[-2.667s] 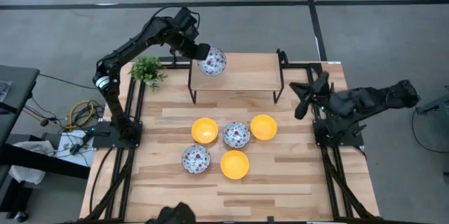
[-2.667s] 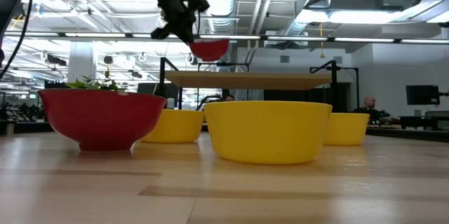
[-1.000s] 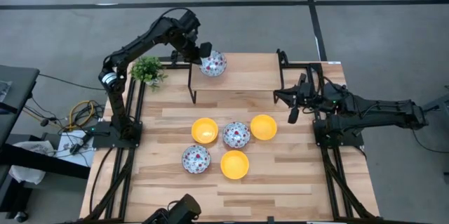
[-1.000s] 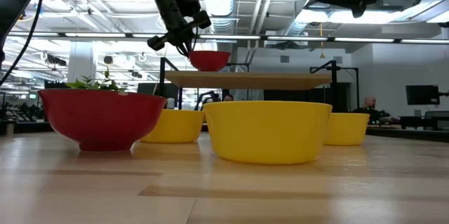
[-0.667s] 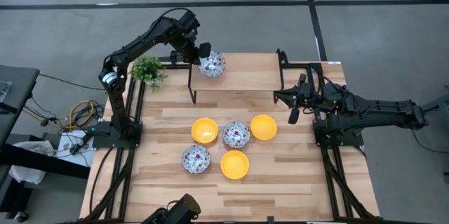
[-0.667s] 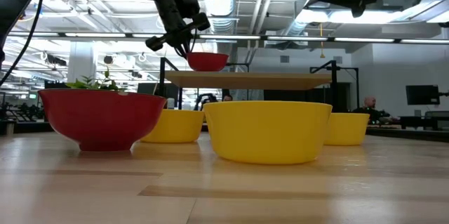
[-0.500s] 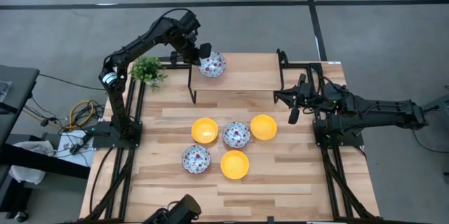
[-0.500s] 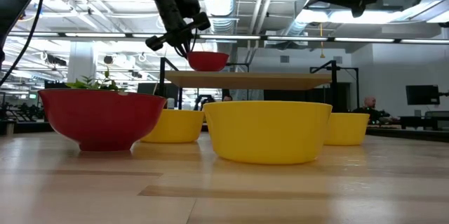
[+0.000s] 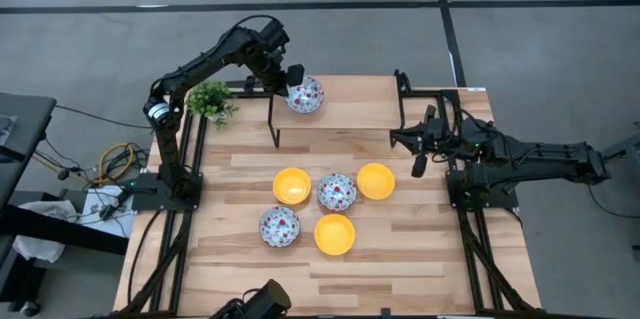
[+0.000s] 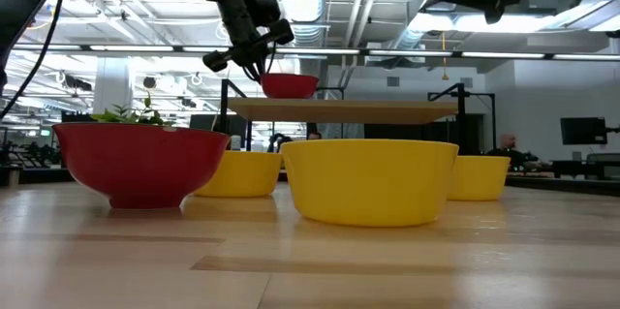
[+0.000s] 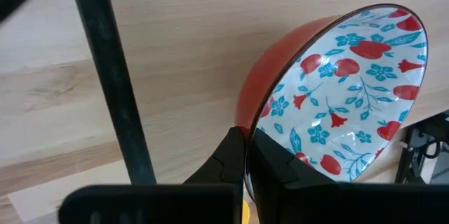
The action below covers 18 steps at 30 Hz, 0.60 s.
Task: Pick & Place Mini bowls
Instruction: Put the right white bowl on the shelf
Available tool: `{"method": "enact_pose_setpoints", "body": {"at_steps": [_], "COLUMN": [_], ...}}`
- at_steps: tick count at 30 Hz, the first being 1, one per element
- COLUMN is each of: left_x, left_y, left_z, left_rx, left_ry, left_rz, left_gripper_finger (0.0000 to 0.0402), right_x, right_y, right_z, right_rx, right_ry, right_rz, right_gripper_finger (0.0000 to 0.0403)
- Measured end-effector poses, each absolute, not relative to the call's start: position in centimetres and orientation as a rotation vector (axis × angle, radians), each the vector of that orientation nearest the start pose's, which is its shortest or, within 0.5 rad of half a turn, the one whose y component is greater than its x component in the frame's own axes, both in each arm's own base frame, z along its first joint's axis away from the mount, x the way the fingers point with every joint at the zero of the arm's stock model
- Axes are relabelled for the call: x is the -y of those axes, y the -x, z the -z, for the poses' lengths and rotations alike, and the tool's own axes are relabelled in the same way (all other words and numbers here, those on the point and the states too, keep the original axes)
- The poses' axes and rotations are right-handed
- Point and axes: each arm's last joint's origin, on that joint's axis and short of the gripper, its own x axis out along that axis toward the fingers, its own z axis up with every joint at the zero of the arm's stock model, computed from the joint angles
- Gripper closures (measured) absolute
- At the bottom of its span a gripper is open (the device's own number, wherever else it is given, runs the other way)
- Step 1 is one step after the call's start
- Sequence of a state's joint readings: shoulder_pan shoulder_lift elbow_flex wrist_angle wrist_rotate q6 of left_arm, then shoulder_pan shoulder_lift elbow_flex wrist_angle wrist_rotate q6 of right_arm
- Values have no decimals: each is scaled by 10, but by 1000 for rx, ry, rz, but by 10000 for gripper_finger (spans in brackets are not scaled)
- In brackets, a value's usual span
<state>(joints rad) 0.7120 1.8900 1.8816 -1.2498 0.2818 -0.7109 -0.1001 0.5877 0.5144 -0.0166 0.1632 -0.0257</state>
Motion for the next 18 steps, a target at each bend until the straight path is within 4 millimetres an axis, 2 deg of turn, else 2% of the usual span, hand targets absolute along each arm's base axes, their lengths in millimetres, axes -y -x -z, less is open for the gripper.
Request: {"method": "enact_pose_setpoints", "body": {"at_steps": [18], "left_x": [-240], "left_y": [-294], "left_z": [-319], "left_rx": [-981], "left_ry": [1202], "left_rz": [-761], "left_gripper_finger": [376], "right_x": [19], "right_y": [-144], "right_z": [-283], "right_rx": [-93], "right_ry": [28], "right_rz": [252], "right_gripper_finger": [386]}}
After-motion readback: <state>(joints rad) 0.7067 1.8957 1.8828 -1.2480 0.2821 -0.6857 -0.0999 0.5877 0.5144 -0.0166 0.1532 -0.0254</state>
